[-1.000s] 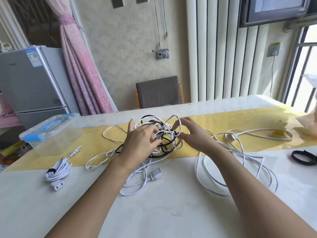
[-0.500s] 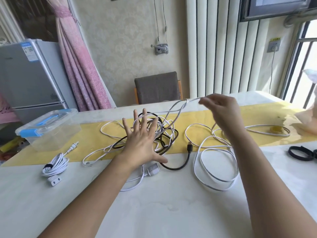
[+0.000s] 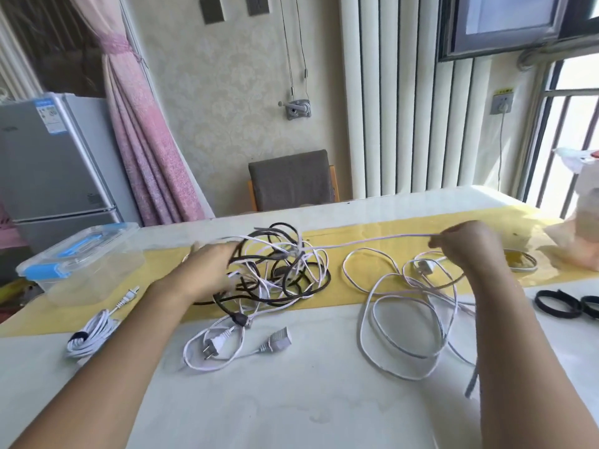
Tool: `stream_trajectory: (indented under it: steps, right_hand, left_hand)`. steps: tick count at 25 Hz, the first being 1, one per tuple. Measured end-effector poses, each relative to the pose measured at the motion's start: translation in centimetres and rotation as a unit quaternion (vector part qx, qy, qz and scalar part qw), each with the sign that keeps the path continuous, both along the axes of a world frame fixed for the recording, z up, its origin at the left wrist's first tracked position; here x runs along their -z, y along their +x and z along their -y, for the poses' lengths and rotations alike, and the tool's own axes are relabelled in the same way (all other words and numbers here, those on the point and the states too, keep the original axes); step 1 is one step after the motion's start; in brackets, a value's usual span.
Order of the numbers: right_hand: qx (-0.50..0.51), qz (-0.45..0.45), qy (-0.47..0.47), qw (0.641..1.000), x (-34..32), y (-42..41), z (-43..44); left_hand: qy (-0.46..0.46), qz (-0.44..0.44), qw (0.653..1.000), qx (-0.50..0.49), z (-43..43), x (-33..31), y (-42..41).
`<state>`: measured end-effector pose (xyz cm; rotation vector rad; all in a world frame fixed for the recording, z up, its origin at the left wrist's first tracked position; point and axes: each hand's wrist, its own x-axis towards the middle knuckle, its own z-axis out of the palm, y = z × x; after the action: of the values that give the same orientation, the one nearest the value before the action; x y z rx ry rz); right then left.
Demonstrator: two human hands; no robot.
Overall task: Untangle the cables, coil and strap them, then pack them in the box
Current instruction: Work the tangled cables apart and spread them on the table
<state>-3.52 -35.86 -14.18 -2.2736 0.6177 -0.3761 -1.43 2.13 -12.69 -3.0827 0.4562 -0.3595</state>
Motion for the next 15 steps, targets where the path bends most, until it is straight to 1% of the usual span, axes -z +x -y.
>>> stream_trajectory:
  steps: [1,2,3,4,6,7,8,10,12,13,15]
  right_hand:
    - [-0.026,-0.097,-0.097,0.99,0.4,0.2,-0.2]
    - [-0.05,-0.151,-0.18,0.971,0.8,0.5,-0.7]
    - [-0.076,-0.161,-0.239,0.955,1.0,0.6,-1.8]
    - [-0.114,-0.133,-0.277,0.945,1.0,0.7,-3.2]
    - [-0.254,-0.06,-0.291,0.92,0.7,0.1,-6.9]
    - [-0.329,-0.04,-0.261,0.907,0.8,-0.3,-8.8]
    - [-0.396,-0.025,-0.21,0.893,1.0,-0.6,-10.3]
    - [-0.472,-0.026,-0.099,0.875,1.5,-1.3,-12.6]
    - [-0.49,0.009,-0.048,0.87,0.9,-1.4,-12.8]
    - [-0.48,0.04,-0.028,0.876,0.4,-1.3,-12.3]
    - [-0.456,0.108,0.047,0.882,-0.6,-1.1,-10.5]
  left_hand:
    - [-0.027,-0.002,0.998,0.055,0.3,0.8,-0.5]
    - [-0.051,0.01,0.995,0.086,0.7,1.4,-0.9]
    - [-0.062,0.031,0.993,0.094,1.0,1.8,-1.2]
    - [-0.066,0.05,0.992,0.094,1.2,2.1,-1.3]
    - [-0.082,0.068,0.99,0.092,1.3,2.5,-1.6]
    - [-0.09,0.065,0.99,0.09,1.3,2.5,-1.7]
    - [-0.095,0.06,0.99,0.088,1.2,2.4,-1.9]
    - [-0.112,0.063,0.988,0.092,1.5,2.1,-2.2]
    - [-0.127,0.075,0.985,0.092,1.6,1.4,-2.4]
    - [-0.126,0.084,0.985,0.089,1.5,0.9,-2.3]
    - [-0.113,0.087,0.987,0.07,1.1,-0.1,-2.1]
